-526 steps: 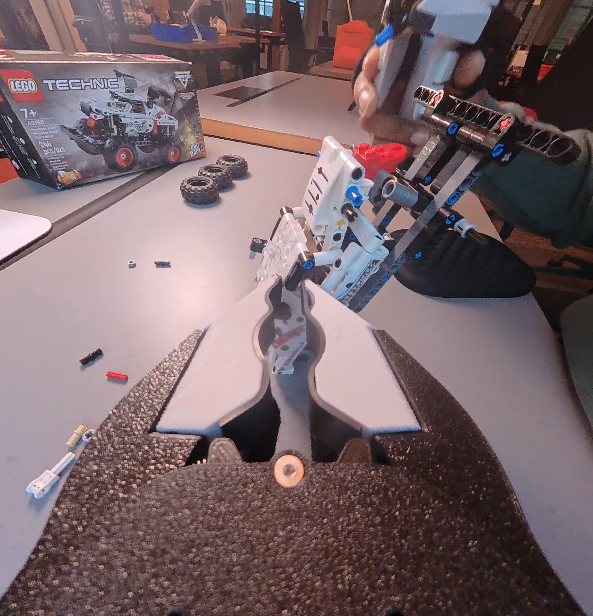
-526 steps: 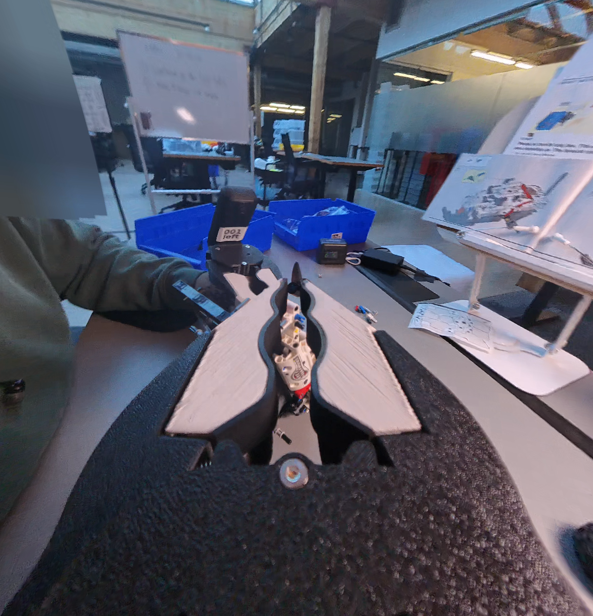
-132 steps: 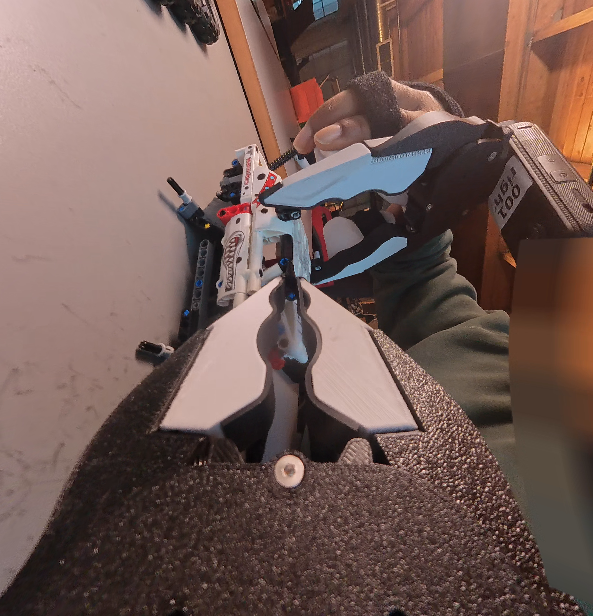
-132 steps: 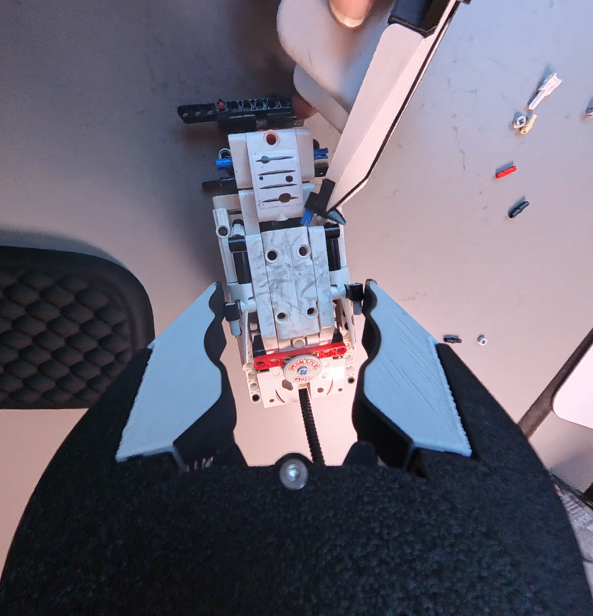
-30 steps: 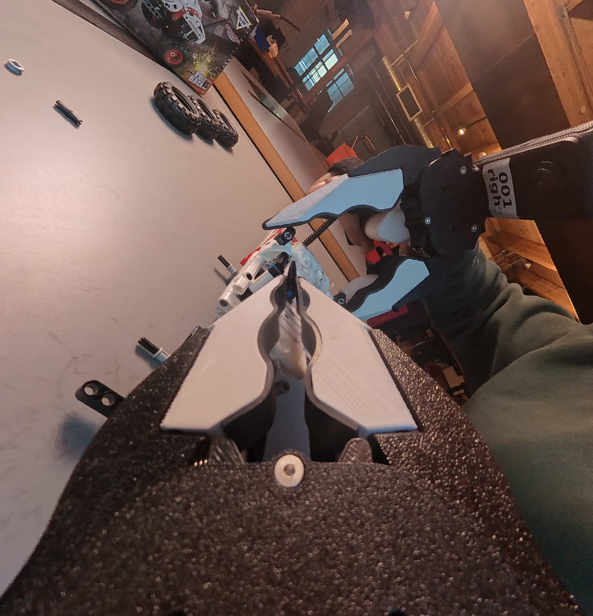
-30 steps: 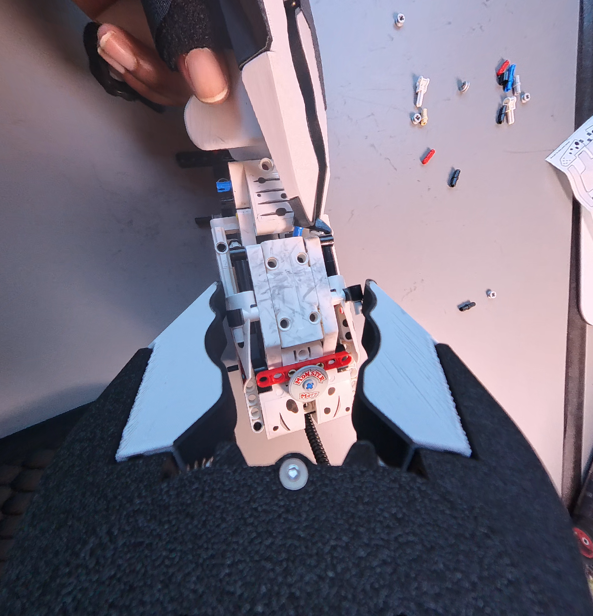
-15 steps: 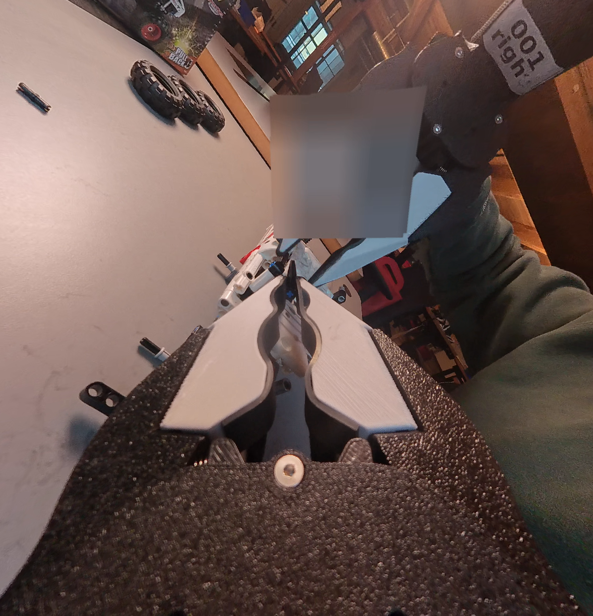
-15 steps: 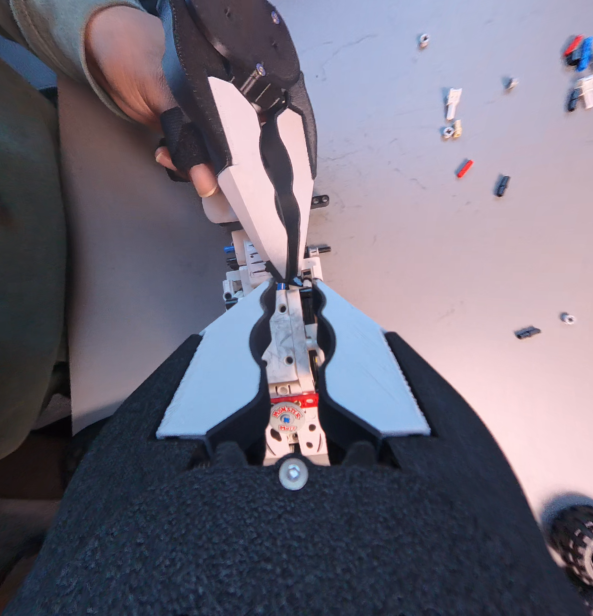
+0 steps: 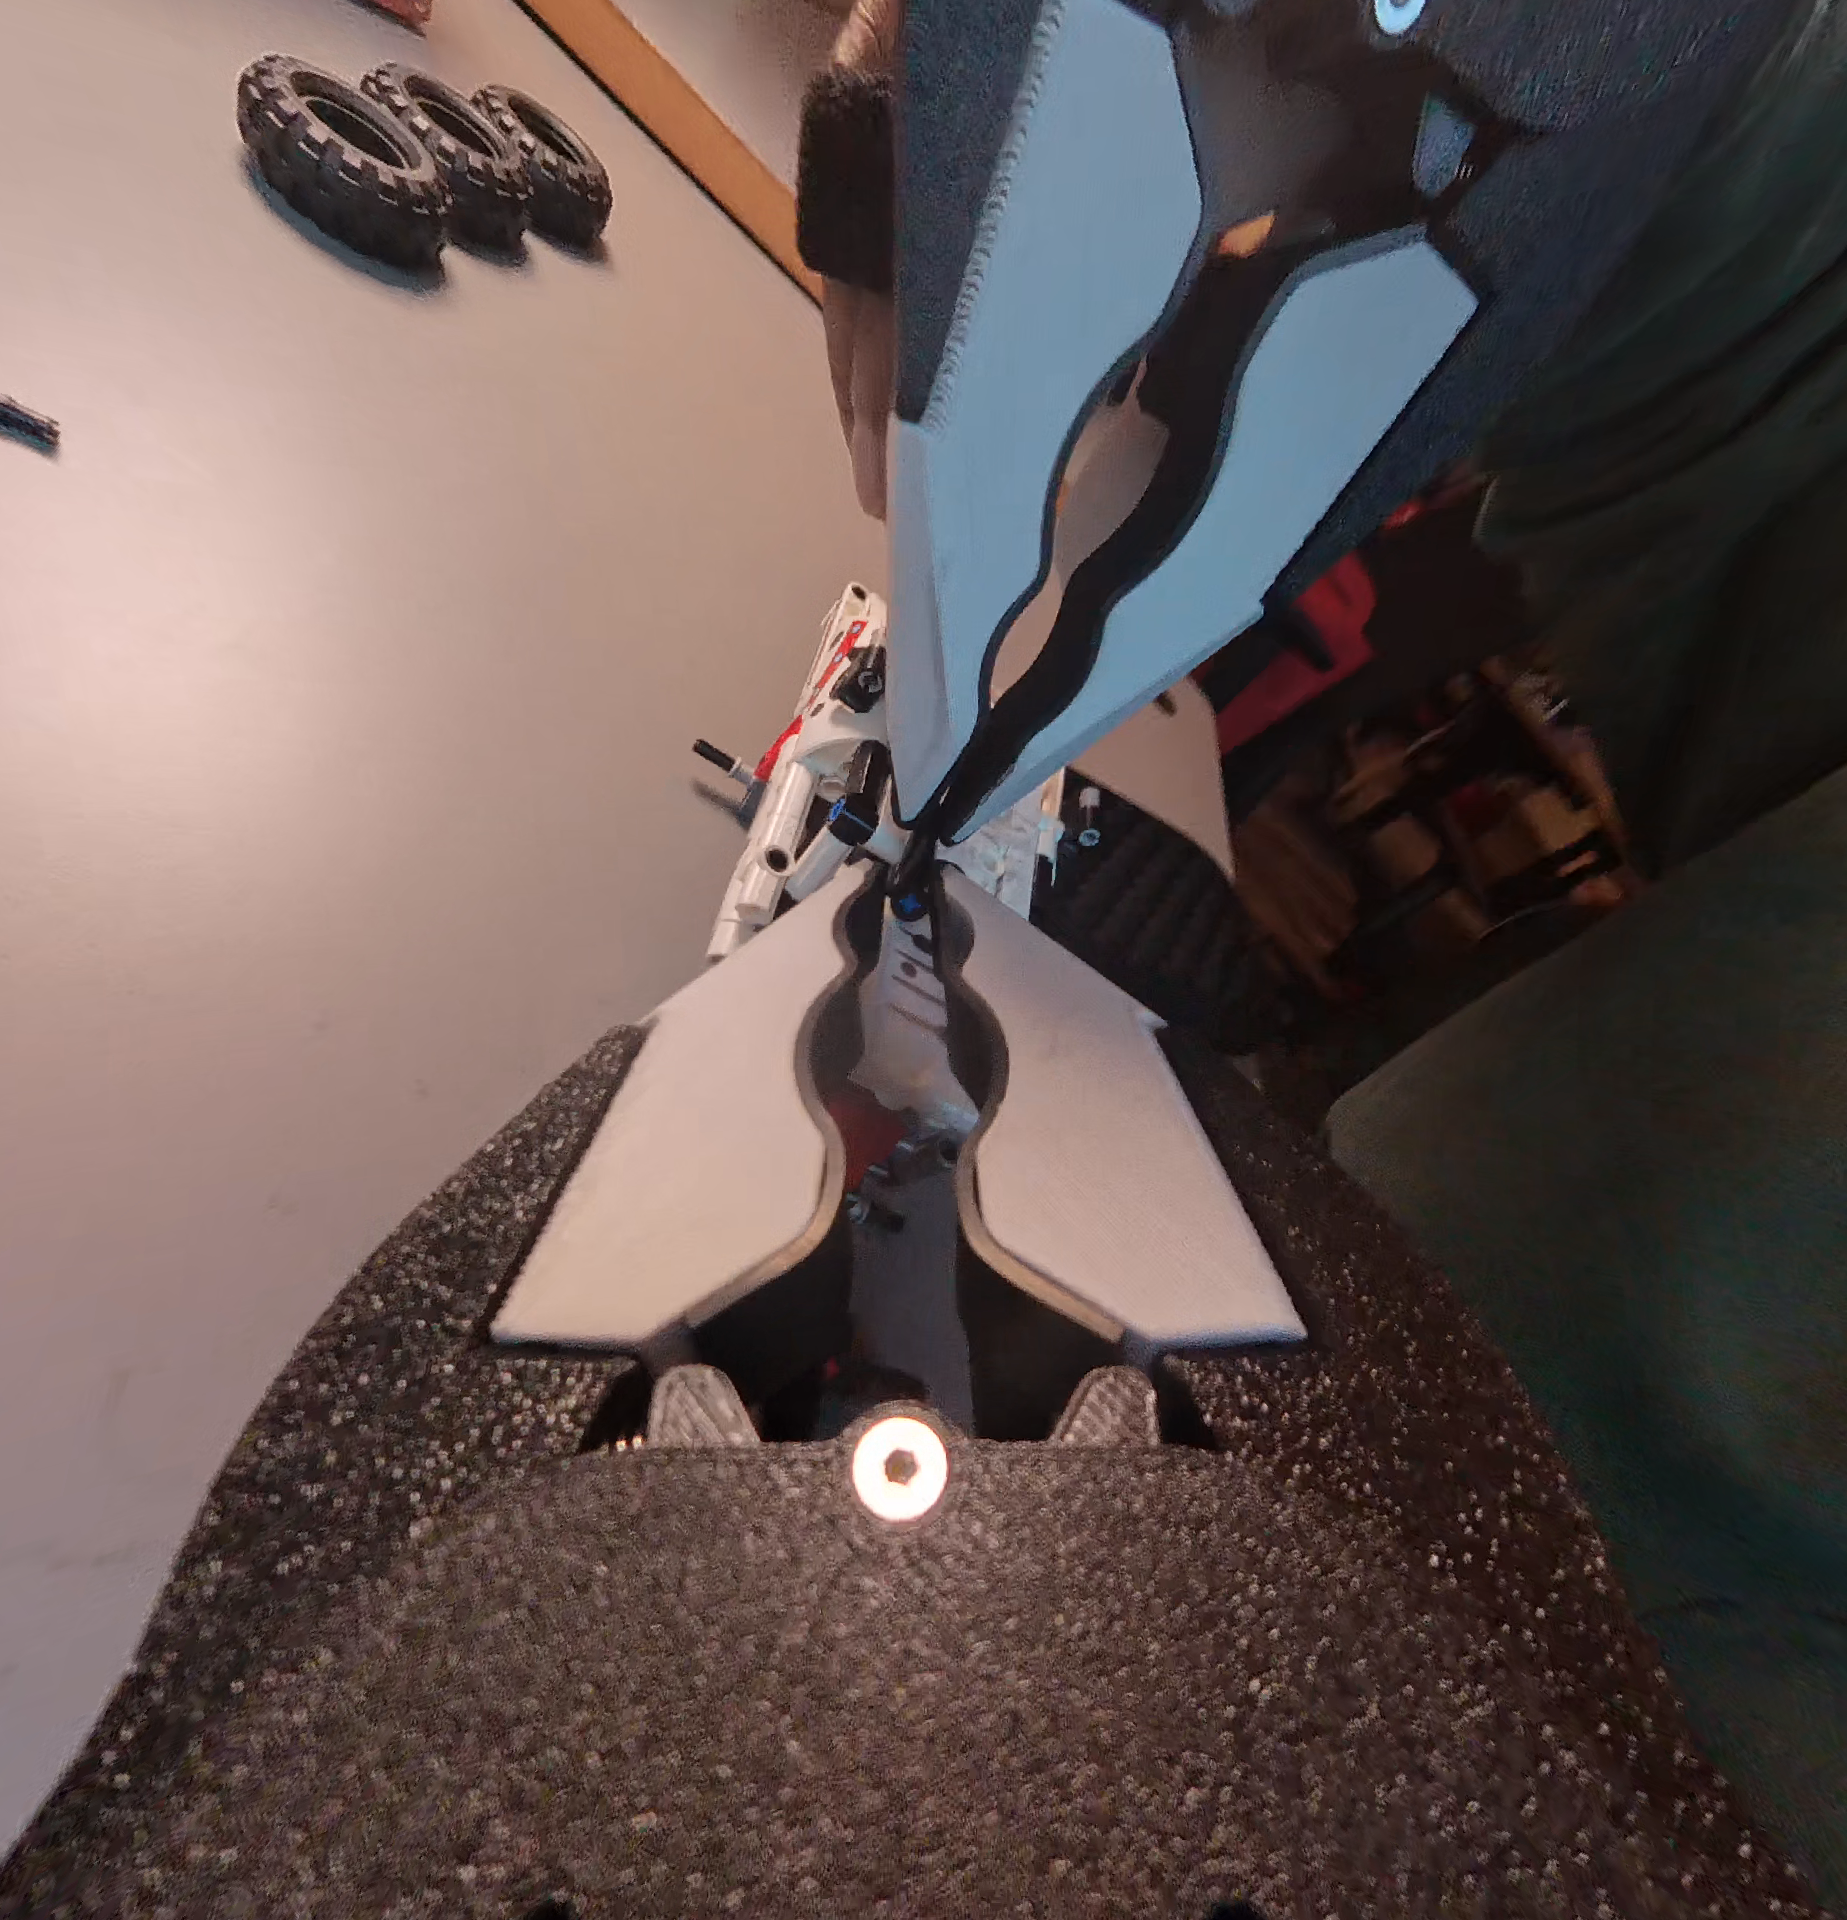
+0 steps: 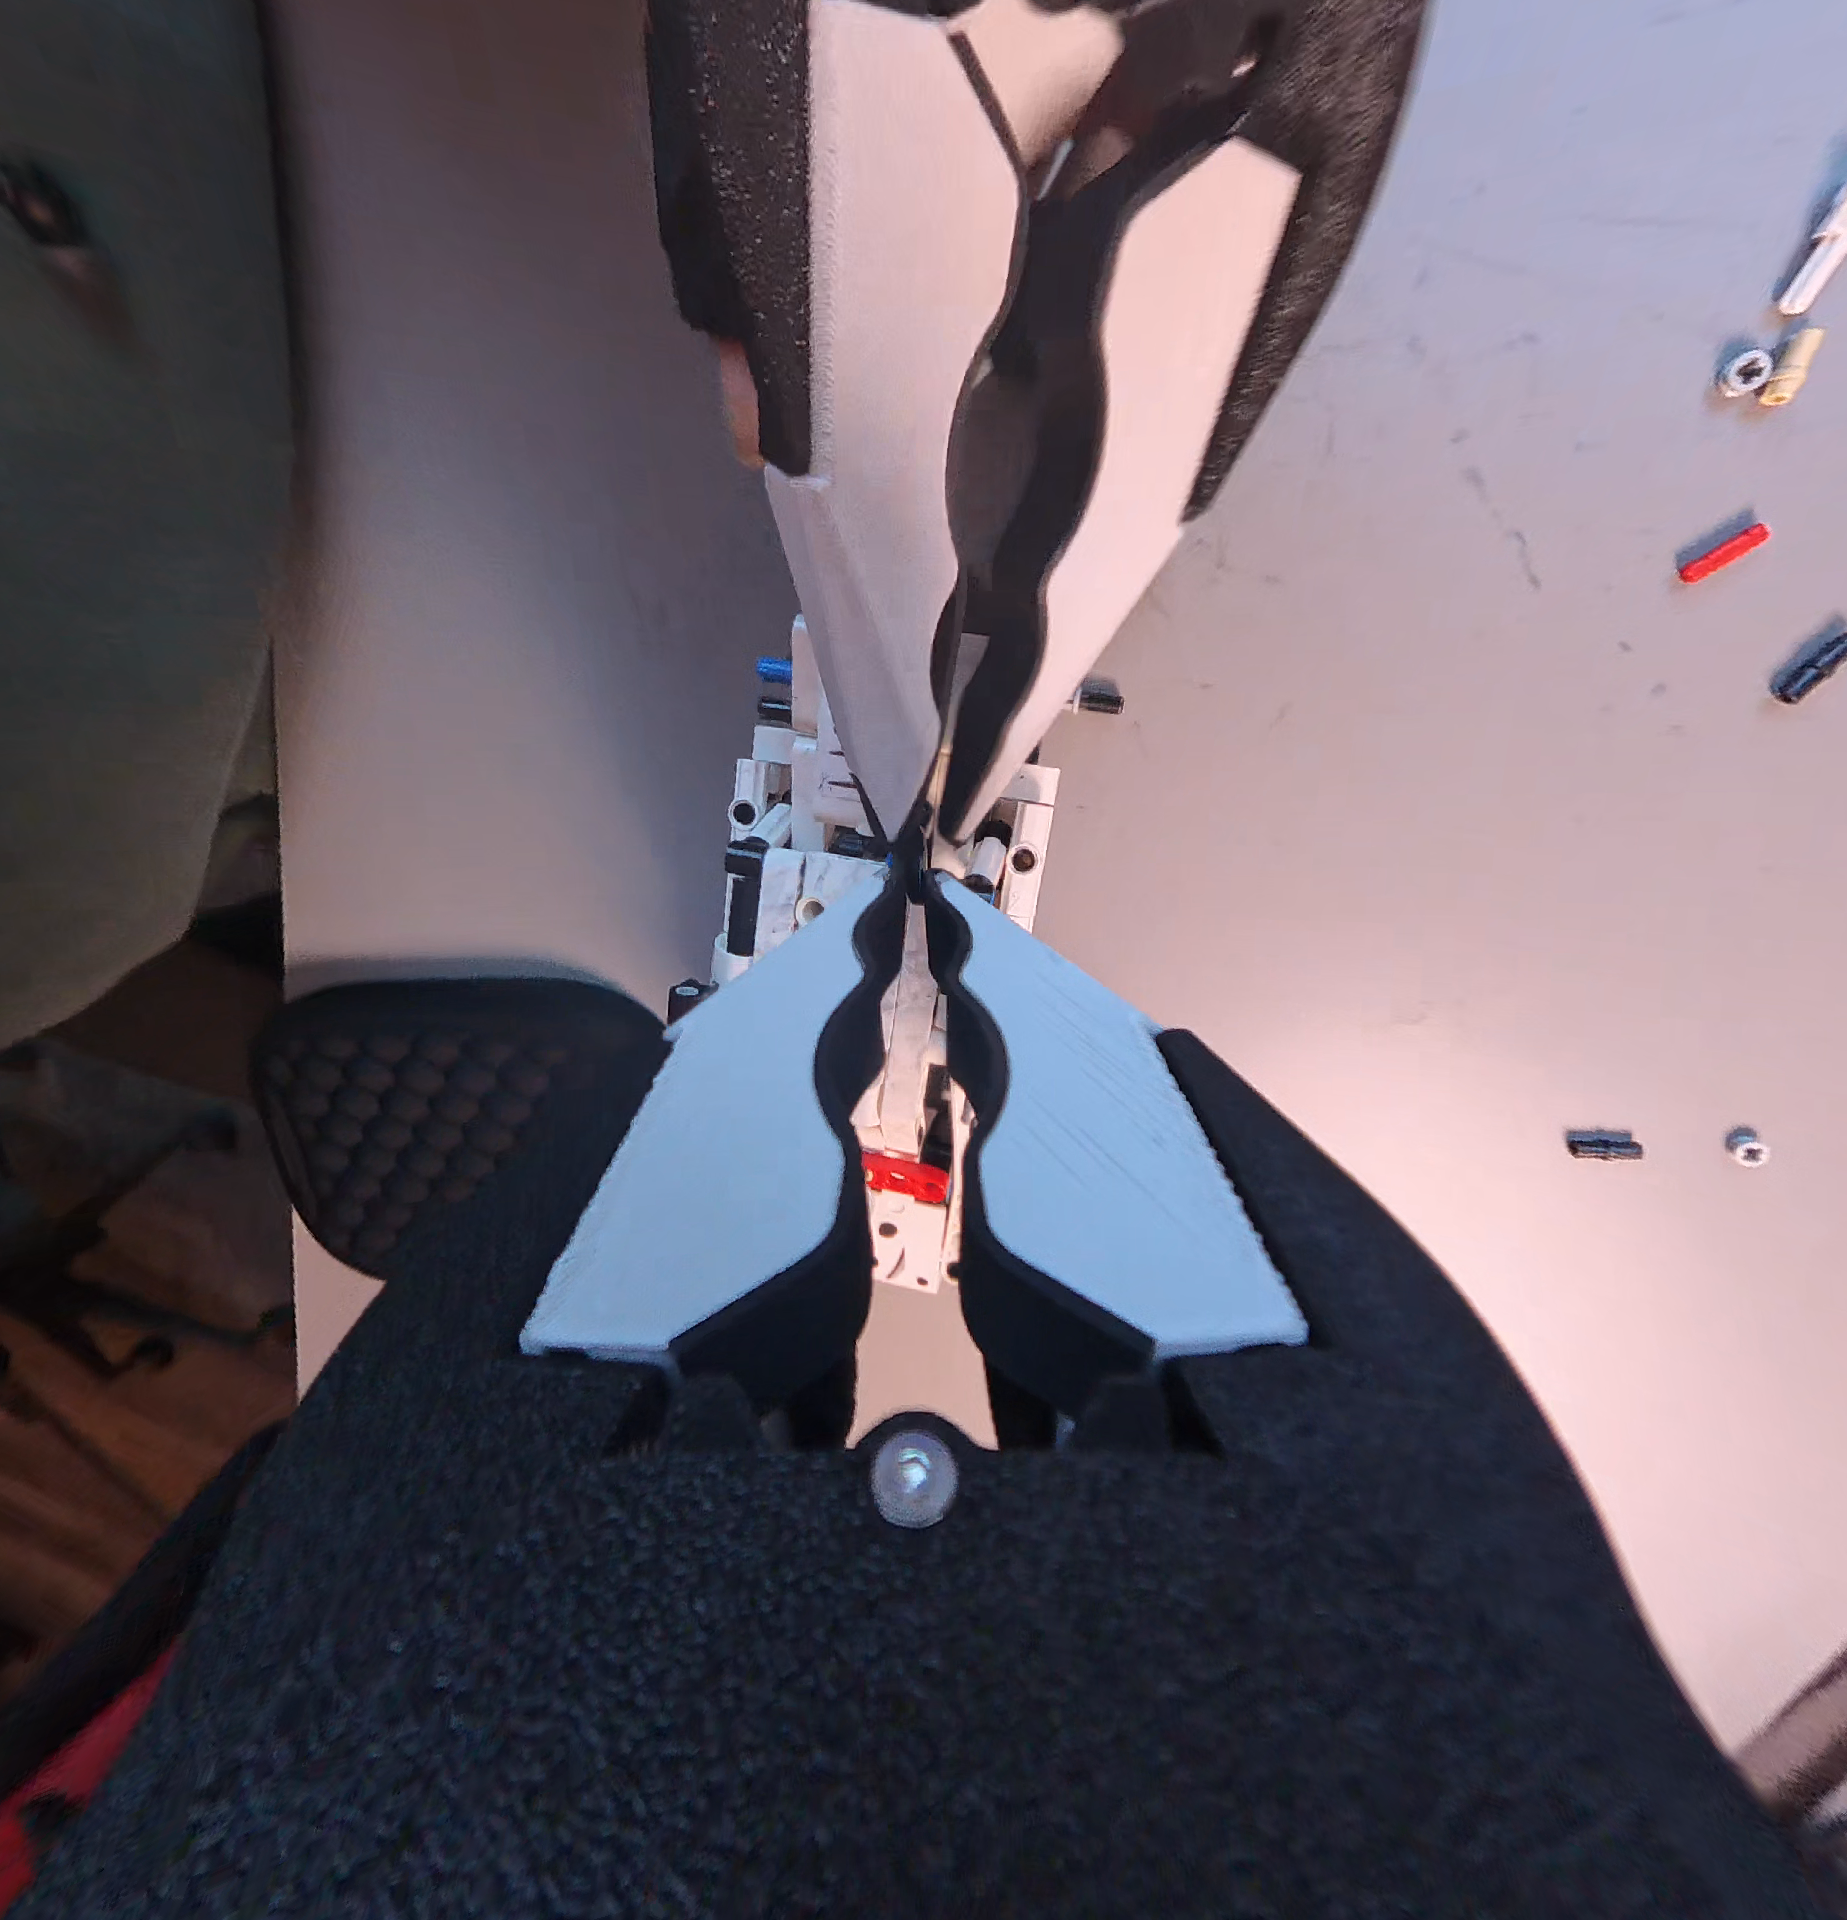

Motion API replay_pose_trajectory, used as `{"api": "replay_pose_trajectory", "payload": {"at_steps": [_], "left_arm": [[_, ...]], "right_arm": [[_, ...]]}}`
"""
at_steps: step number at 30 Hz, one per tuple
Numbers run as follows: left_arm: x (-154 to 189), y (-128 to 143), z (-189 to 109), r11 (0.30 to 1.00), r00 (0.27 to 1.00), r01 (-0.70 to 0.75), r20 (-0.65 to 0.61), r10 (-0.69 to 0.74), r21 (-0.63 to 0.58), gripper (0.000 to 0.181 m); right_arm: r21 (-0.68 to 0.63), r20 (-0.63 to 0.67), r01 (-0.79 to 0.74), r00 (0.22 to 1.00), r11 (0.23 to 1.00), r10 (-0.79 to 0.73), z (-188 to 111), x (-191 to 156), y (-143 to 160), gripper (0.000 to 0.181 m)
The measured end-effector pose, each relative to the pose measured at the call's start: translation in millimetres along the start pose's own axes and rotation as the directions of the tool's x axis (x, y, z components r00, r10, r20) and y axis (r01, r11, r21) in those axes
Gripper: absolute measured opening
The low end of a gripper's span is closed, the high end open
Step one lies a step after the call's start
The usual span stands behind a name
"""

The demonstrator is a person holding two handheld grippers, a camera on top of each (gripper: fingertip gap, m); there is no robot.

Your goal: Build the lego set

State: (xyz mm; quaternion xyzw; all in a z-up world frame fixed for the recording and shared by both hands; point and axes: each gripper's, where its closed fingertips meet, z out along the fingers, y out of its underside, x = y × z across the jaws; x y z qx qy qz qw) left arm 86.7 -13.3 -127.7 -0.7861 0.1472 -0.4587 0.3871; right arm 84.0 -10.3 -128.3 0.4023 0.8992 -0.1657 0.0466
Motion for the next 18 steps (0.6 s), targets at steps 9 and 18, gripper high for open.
{"api": "replay_pose_trajectory", "payload": {"at_steps": [9,18], "left_arm": [[2.9,-0.1,-0.4,0.894,0.929,-0.346,0.030,0.369,-0.284,0.006],[0.8,-10.7,-2.6,0.949,0.953,-0.296,0.038,0.301,-0.109,0.004]], "right_arm": [[-0.043,0.018,0.016,1.000,0.999,-0.015,-2.0,-0.8,-3.5,0.002],[0.162,-0.079,-0.033,0.996,0.986,0.047,-9.2,3.5,-6.8,0.009]]}}
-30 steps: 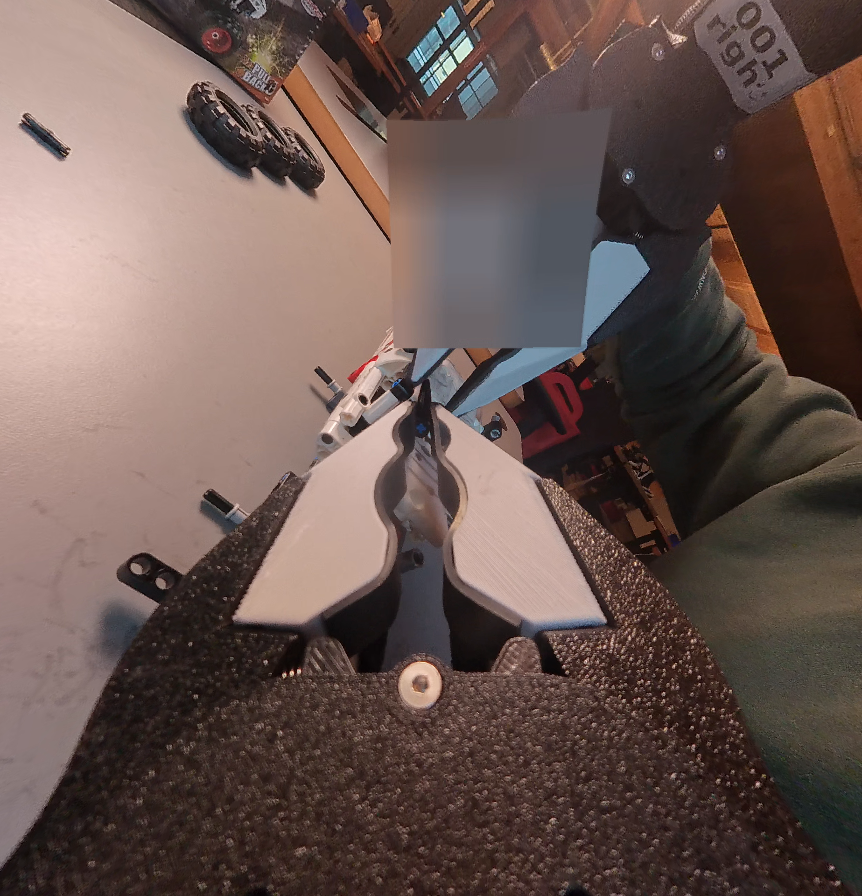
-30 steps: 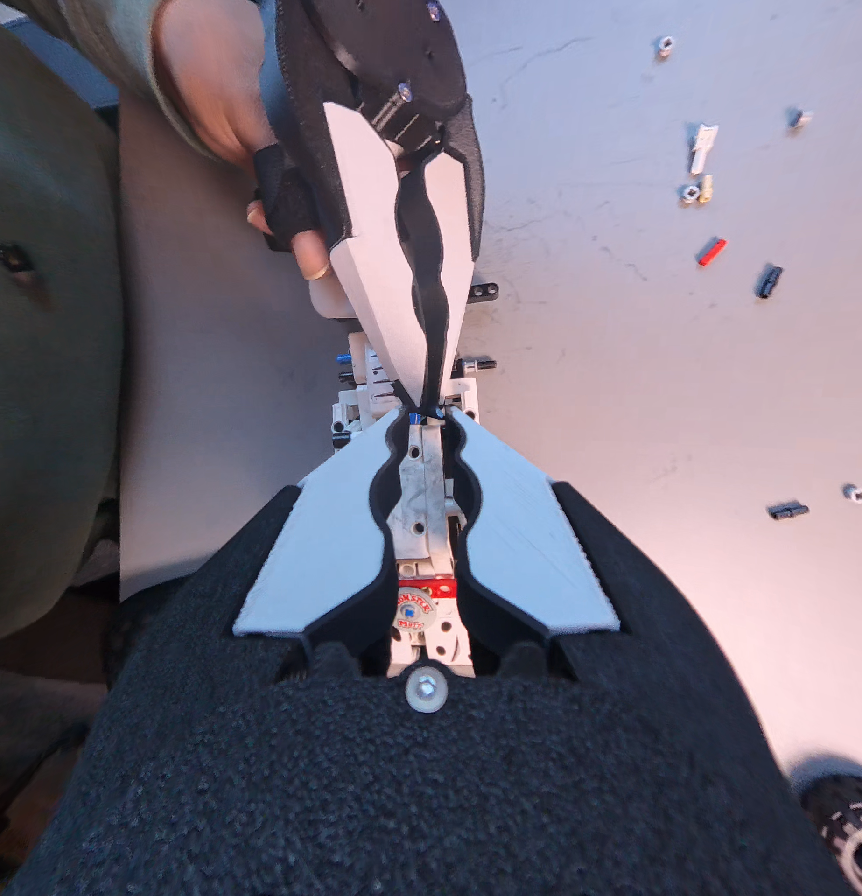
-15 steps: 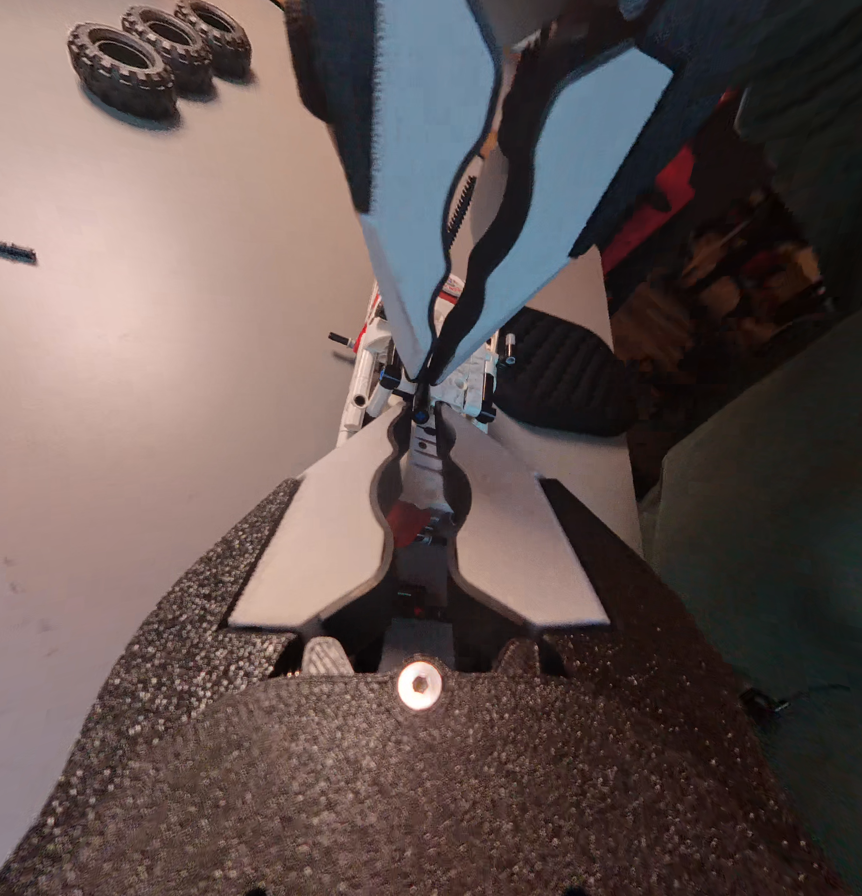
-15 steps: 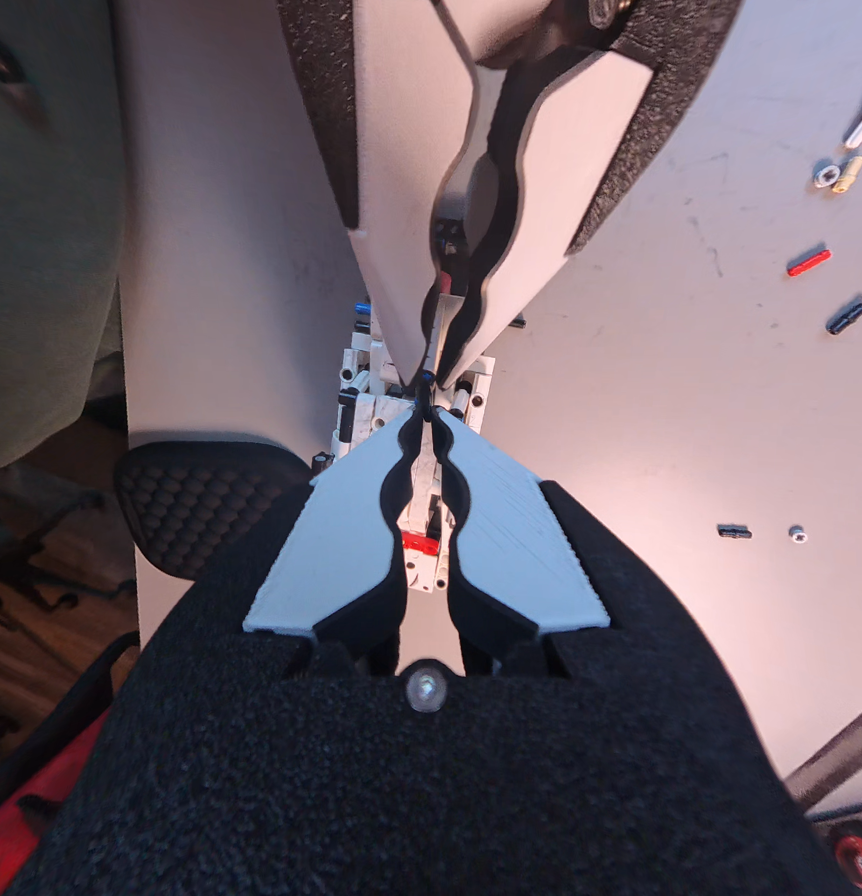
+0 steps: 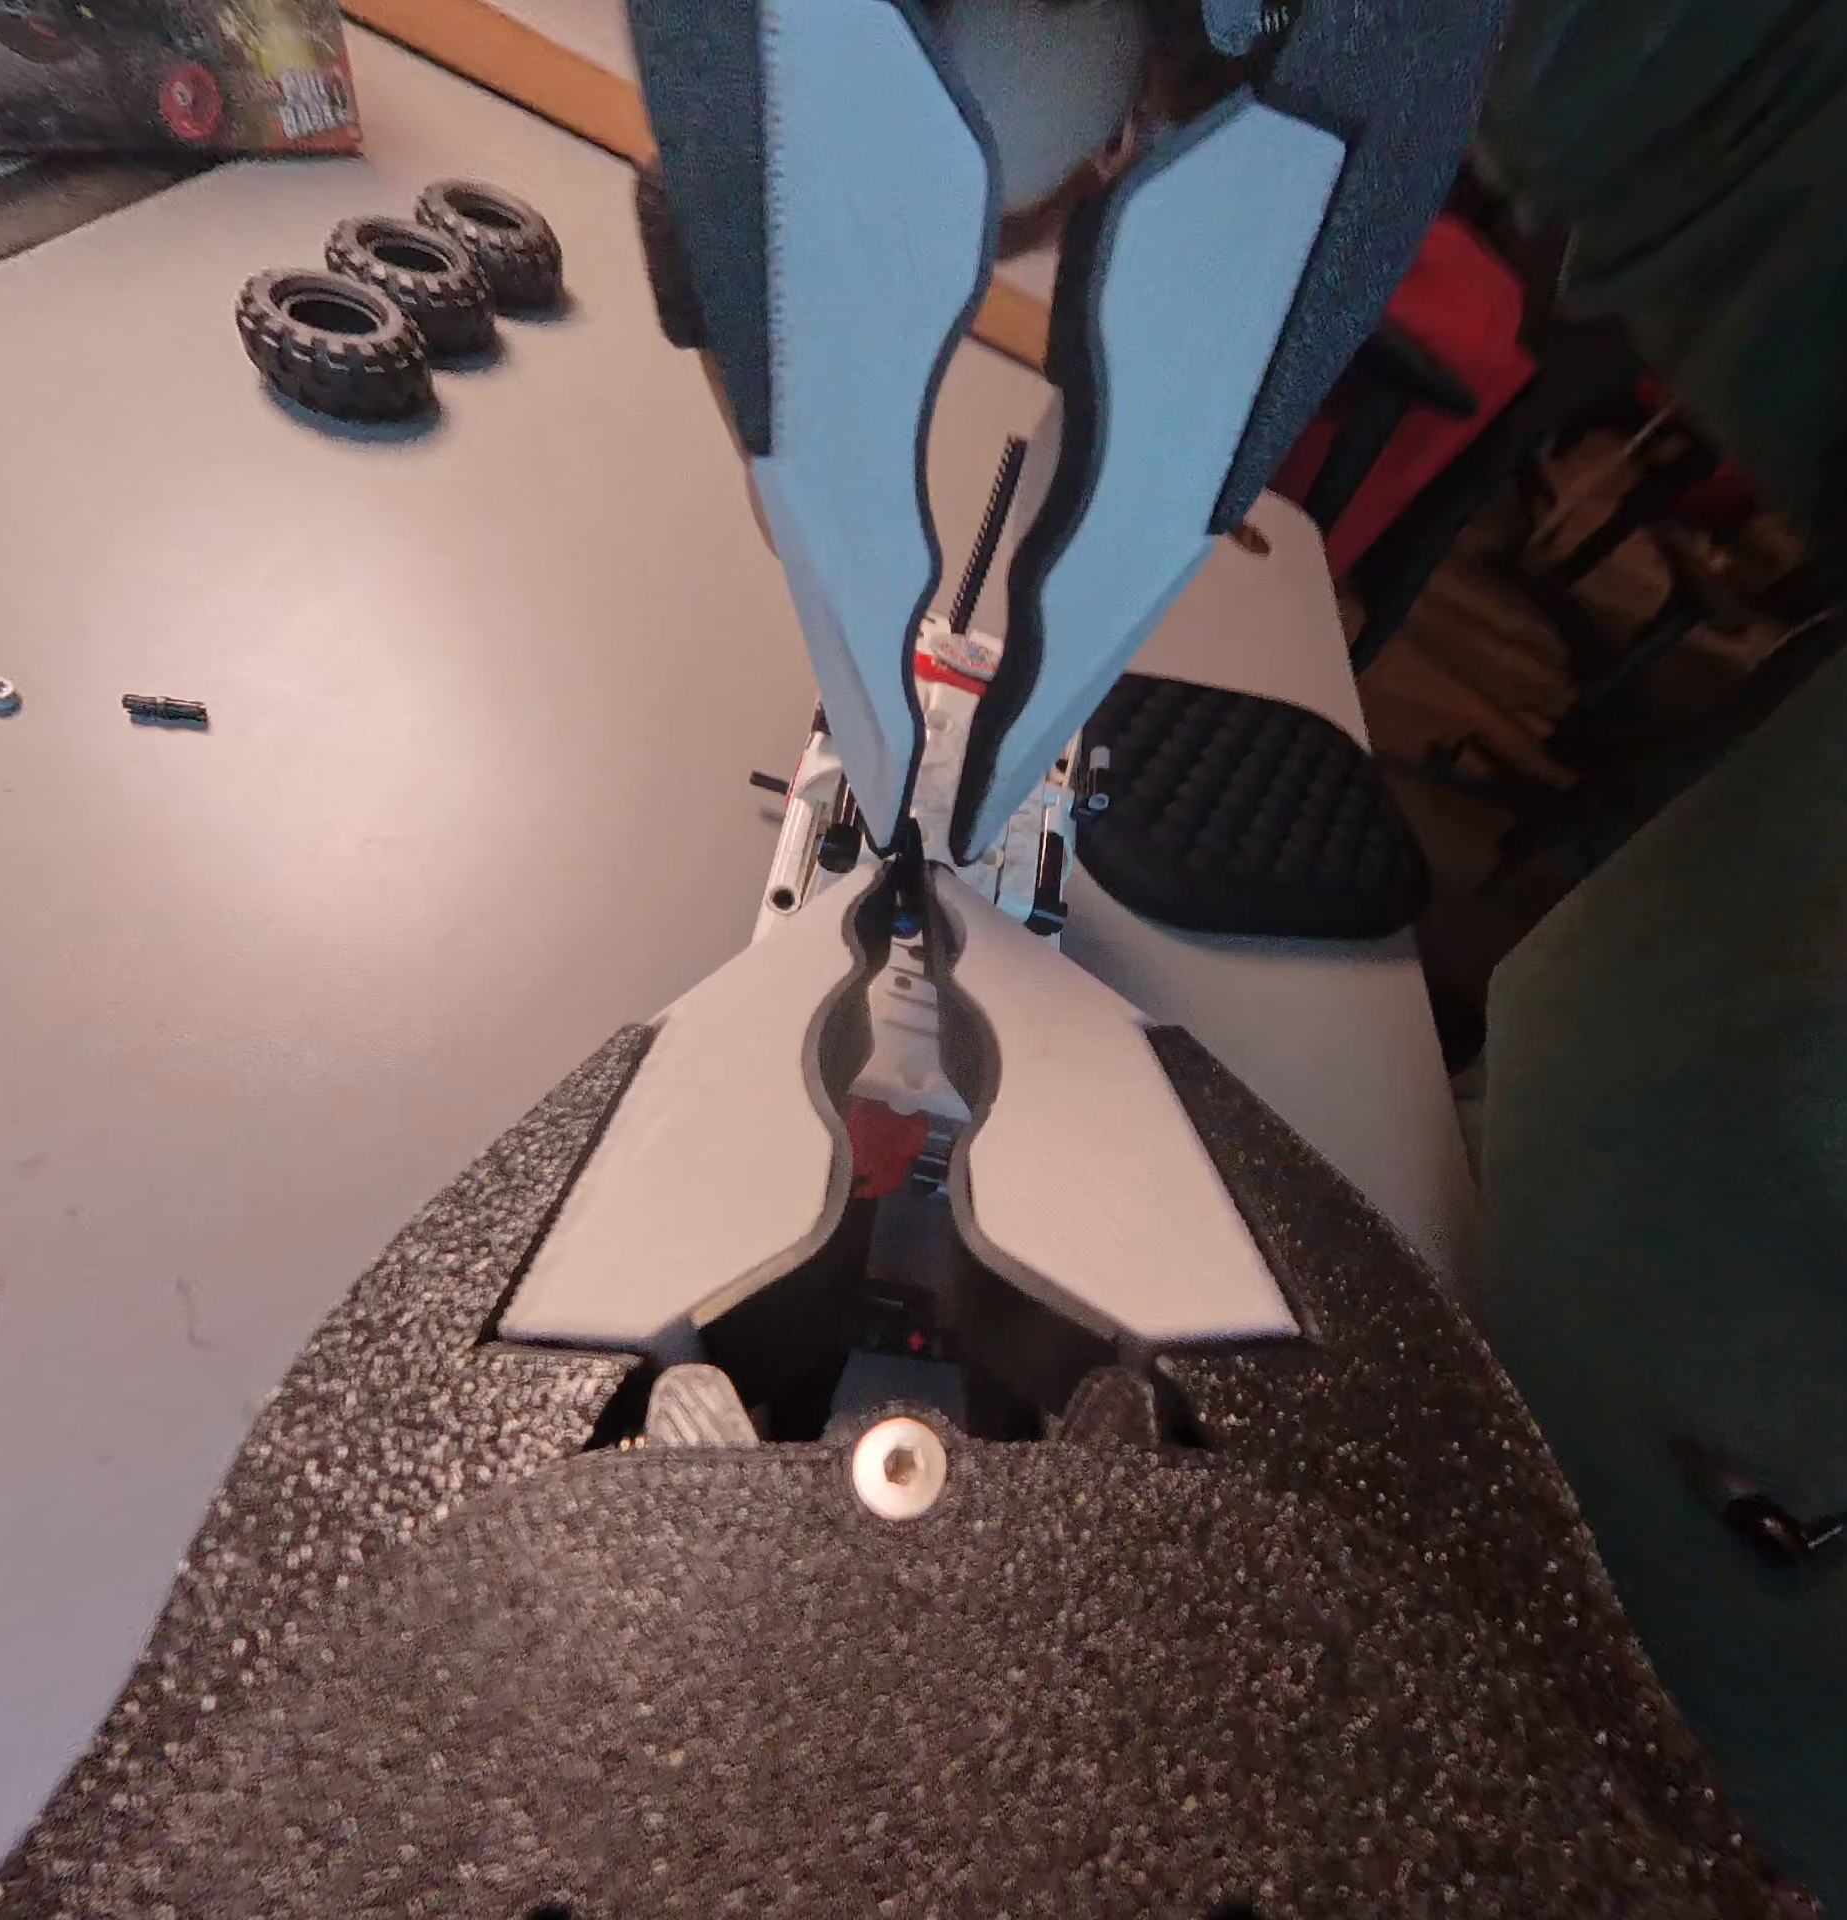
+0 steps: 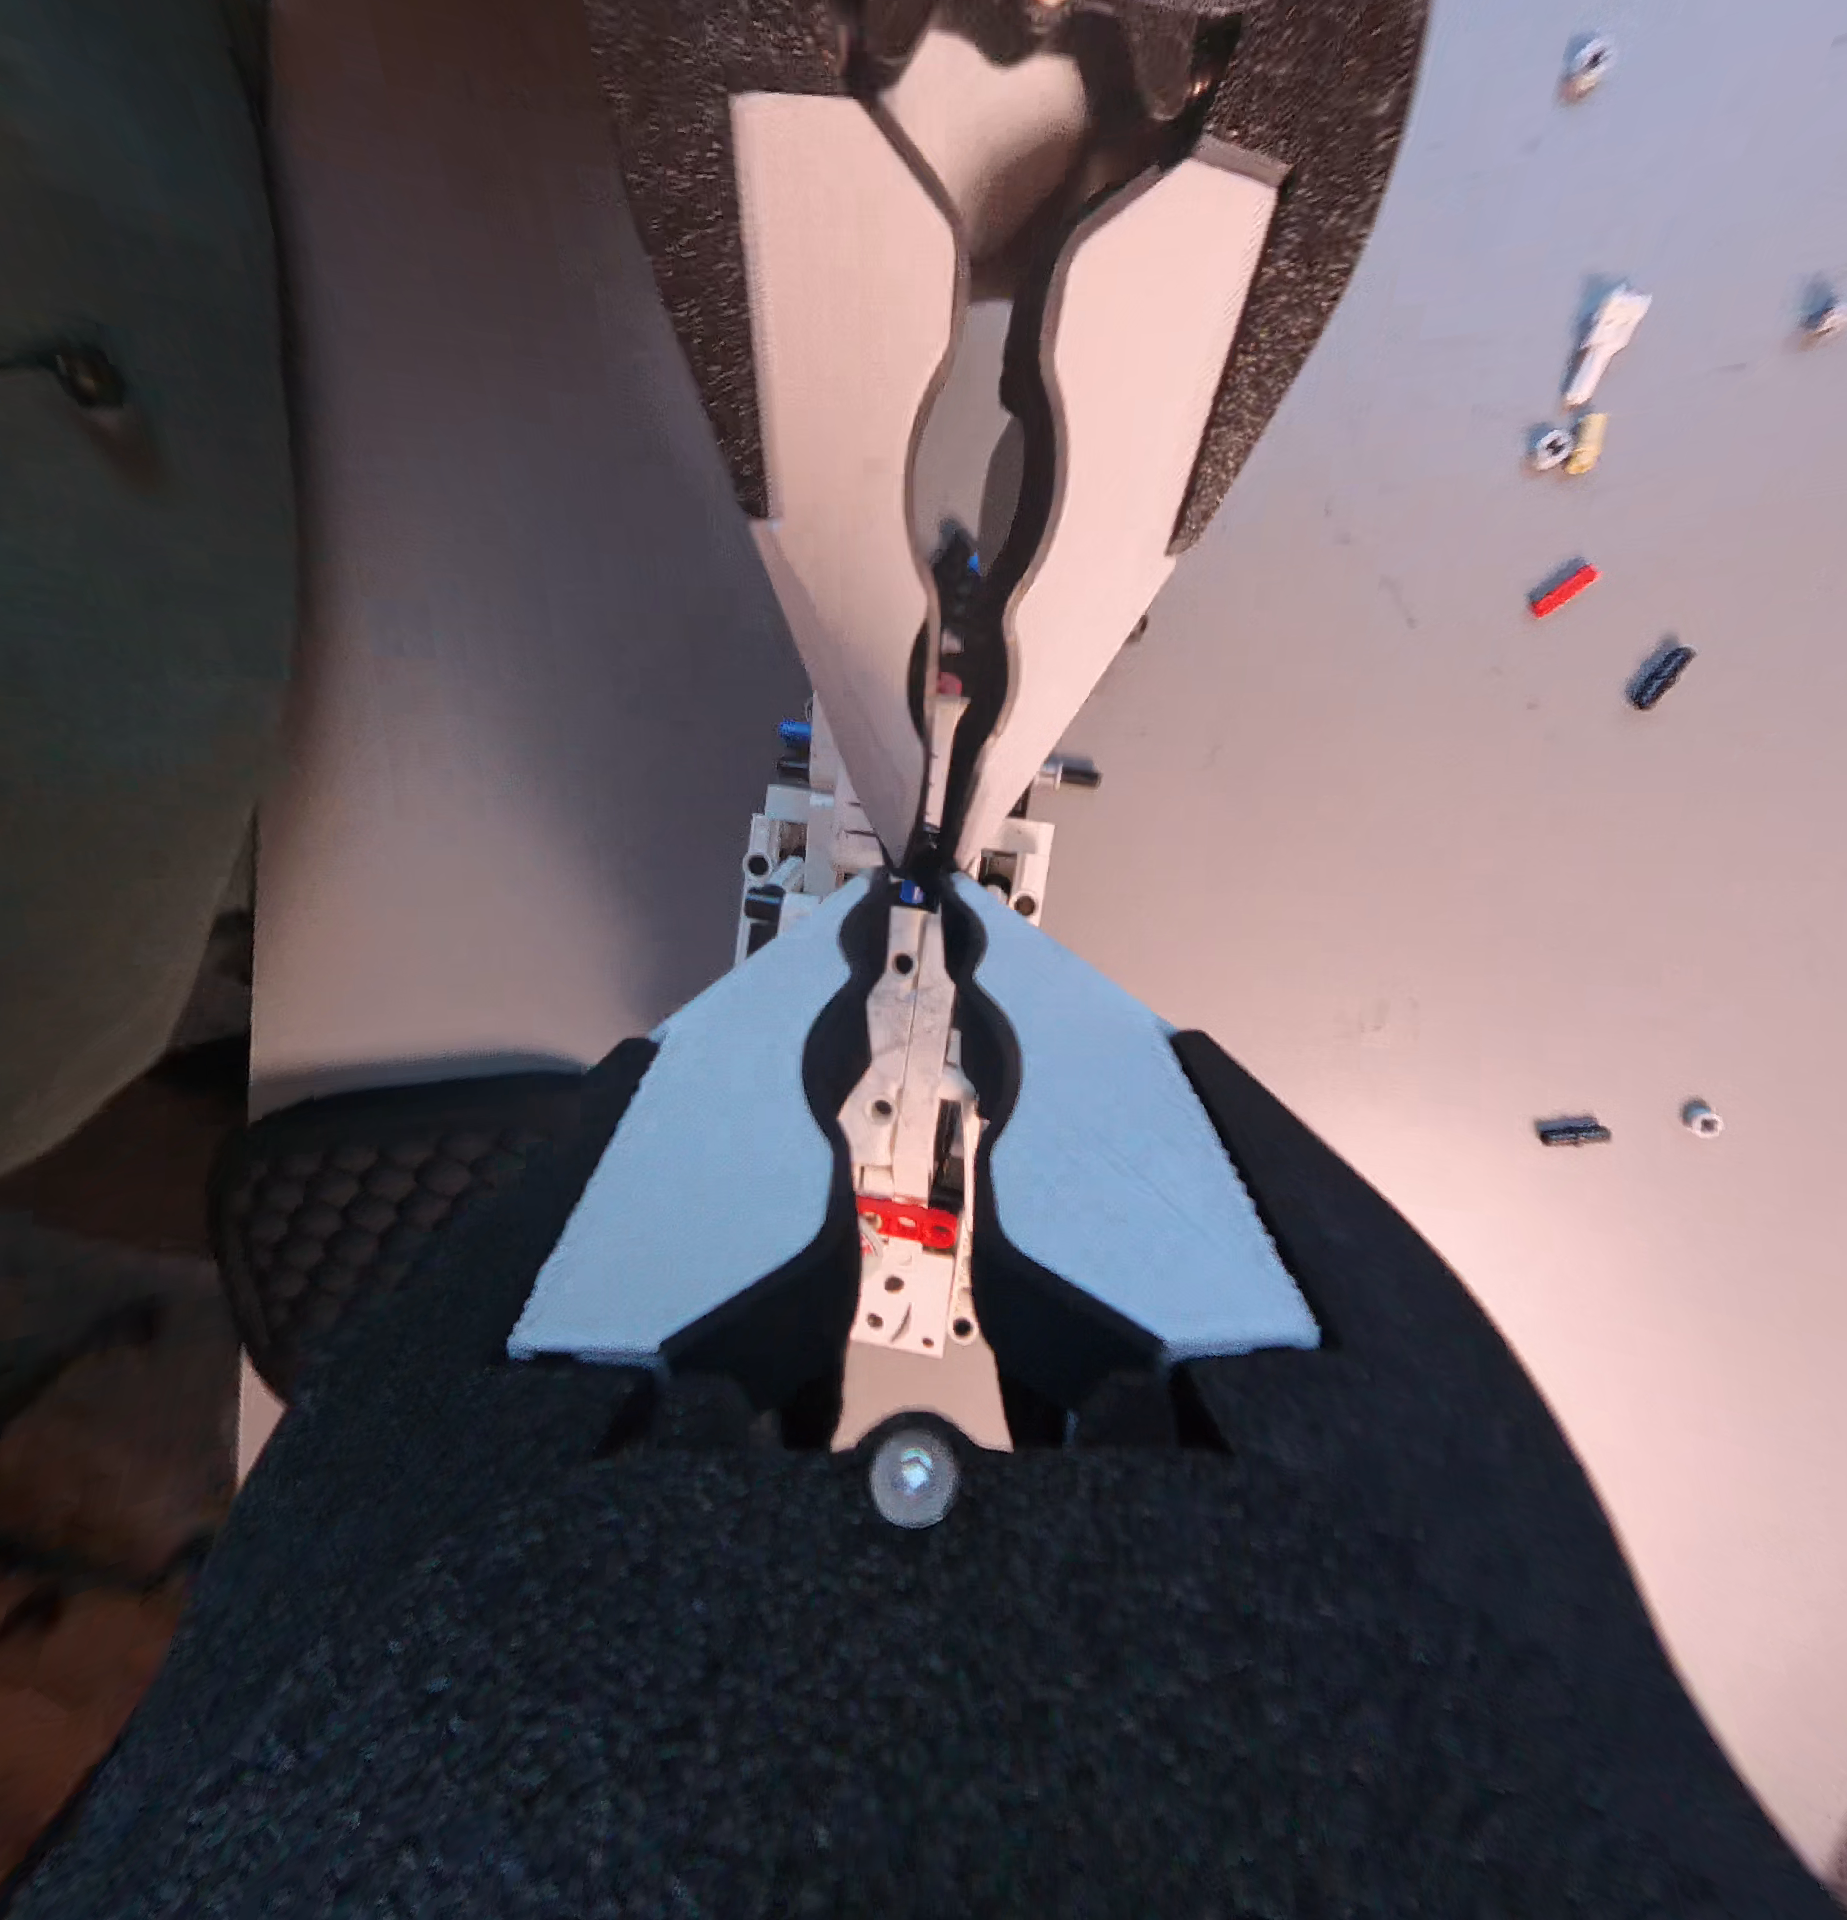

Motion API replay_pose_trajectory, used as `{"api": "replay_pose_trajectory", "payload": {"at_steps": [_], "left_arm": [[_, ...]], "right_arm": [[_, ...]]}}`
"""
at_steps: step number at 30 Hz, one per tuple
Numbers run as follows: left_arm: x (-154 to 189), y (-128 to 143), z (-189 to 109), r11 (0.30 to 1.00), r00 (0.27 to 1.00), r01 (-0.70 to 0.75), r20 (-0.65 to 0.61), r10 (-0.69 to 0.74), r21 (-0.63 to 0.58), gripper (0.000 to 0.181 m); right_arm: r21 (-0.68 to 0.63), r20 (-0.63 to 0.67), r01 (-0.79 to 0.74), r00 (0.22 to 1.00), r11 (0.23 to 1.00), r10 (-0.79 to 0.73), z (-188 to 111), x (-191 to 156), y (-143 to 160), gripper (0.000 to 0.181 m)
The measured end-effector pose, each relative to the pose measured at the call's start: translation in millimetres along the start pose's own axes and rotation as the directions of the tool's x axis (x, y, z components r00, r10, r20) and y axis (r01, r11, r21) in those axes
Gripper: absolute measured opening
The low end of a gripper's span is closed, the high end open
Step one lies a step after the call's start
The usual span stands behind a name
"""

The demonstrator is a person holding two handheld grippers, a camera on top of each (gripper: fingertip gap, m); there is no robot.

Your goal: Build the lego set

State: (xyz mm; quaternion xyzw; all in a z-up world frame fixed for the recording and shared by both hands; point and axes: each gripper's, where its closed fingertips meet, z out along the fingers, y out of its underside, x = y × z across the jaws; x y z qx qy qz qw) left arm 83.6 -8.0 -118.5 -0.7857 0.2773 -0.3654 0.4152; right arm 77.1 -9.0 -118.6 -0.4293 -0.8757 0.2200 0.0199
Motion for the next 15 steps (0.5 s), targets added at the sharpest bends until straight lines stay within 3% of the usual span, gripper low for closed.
{"api": "replay_pose_trajectory", "payload": {"at_steps": [4,7,12,15], "left_arm": [[1.6,-16.8,-15.2,0.962,0.991,0.129,-0.072,-0.115,0.241,0.003],[5.3,-28.1,-22.7,0.915,0.977,0.200,-0.139,-0.160,0.351,0.004],[7.9,-31.6,-22.7,0.911,0.980,0.187,-0.141,-0.144,0.368,0.003],[10.9,-24.4,-17.1,0.949,0.992,0.103,-0.095,-0.078,0.299,0.004]], "right_arm": [[0.201,-0.176,0.049,0.984,0.978,-0.013,-11.0,0.2,-12.9,0.022],[0.228,-0.300,0.106,0.953,0.968,-0.034,-11.3,0.9,-13.2,0.018],[0.266,-0.354,0.118,0.935,0.957,-0.017,-13.9,3.6,-16.3,0.004],[0.211,-0.326,0.133,0.944,0.968,-0.059,-9.1,-0.3,-10.5,0.003]]}}
